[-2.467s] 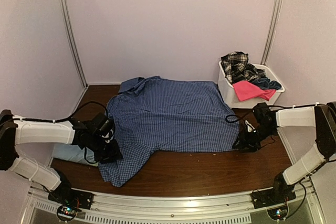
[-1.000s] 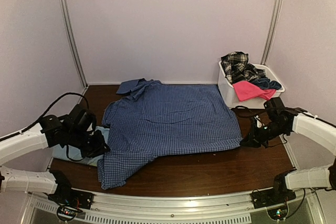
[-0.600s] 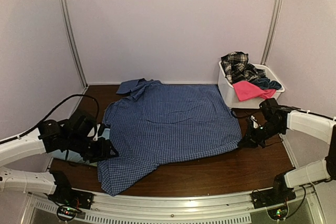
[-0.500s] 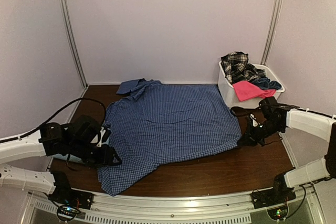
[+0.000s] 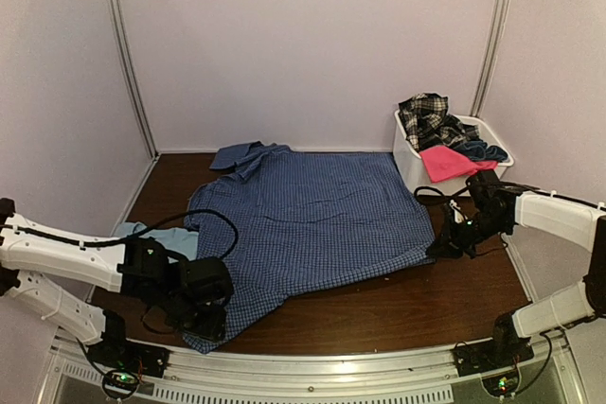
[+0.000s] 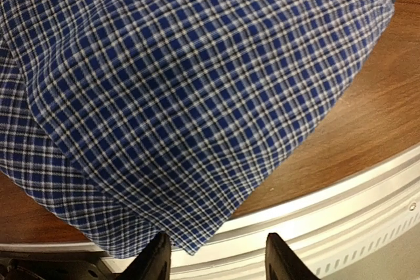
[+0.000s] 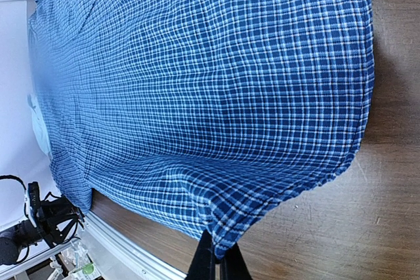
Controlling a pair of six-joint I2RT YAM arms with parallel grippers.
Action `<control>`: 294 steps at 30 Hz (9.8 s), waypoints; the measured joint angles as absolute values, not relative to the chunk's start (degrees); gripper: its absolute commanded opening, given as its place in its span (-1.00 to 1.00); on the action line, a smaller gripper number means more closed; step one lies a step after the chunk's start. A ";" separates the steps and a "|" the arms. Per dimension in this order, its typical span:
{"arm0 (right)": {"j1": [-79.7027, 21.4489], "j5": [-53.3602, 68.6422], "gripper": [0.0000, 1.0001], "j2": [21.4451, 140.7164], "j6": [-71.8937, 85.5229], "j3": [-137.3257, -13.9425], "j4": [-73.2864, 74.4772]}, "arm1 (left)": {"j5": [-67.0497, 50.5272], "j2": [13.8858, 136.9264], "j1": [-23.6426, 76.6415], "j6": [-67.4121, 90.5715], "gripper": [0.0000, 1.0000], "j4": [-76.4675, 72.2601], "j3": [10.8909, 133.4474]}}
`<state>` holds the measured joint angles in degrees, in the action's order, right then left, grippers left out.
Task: Fold and stack the mixed laundry pile
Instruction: Pick up the flattened shirt from the center of the board, then fold the flattened shirt at the center of the board, then adjust the 1/3-folded shirt at the center of the board.
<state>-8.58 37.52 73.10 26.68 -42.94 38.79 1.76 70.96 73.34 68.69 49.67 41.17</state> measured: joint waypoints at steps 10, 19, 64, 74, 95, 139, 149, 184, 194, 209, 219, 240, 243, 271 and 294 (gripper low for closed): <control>-8.58 37.47 -1.00 73.10 26.70 -42.94 38.79 | 1.89 79.42 73.60 64.51 0.14 49.95 41.85; -8.58 37.45 -1.00 73.06 26.61 -42.94 38.85 | 0.43 83.74 73.60 61.89 -0.85 48.31 41.74; -8.58 34.44 -1.00 92.68 22.74 -68.20 42.30 | -6.24 85.10 27.57 38.35 -1.00 51.22 74.35; -8.58 32.42 -1.00 101.95 22.06 -72.79 39.70 | -6.83 93.45 24.62 34.94 -1.00 47.62 76.64; -8.58 28.73 -1.00 103.42 21.45 -69.69 36.14 | -7.68 106.19 24.43 29.04 -1.00 43.03 85.14; -14.41 21.91 -1.00 93.84 27.31 -56.55 33.91 | -8.86 106.69 22.22 21.98 -0.92 43.51 86.70; -13.45 19.81 -0.28 99.13 25.02 -62.63 35.20 | -8.84 115.07 21.30 20.47 -0.11 44.60 89.84; -21.43 28.23 -0.35 92.79 28.47 -47.86 27.86 | -16.05 96.25 26.61 20.71 0.11 38.04 55.92; -21.47 26.24 -0.30 89.58 27.38 -51.13 34.83 | -15.03 85.17 24.05 22.50 0.21 43.72 60.97; -24.27 26.85 -0.27 88.60 27.64 -56.05 34.92 | -11.20 90.67 23.92 27.94 -0.57 41.36 56.16; -24.43 27.03 -0.27 89.54 27.59 -59.16 34.98 | -9.21 91.74 23.92 23.90 -1.00 42.15 61.78; -24.47 27.68 -0.27 91.90 27.38 -61.65 35.14 | -5.87 96.90 23.92 21.56 -0.71 45.89 62.57; -24.47 27.68 -0.27 91.92 27.38 -61.65 35.14 | -6.37 97.45 23.92 21.02 -0.96 45.36 62.57; -24.47 30.79 -0.23 94.74 27.62 -68.18 33.04 | -27.00 123.42 26.37 21.82 -1.00 42.54 112.64; -24.58 49.12 0.40 114.78 54.26 -86.52 -1.34 | -37.95 112.33 31.11 31.83 -1.00 3.66 87.11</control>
<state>-24.58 49.12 114.78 54.26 -86.52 -1.34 -37.95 112.33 31.11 31.83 3.66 87.11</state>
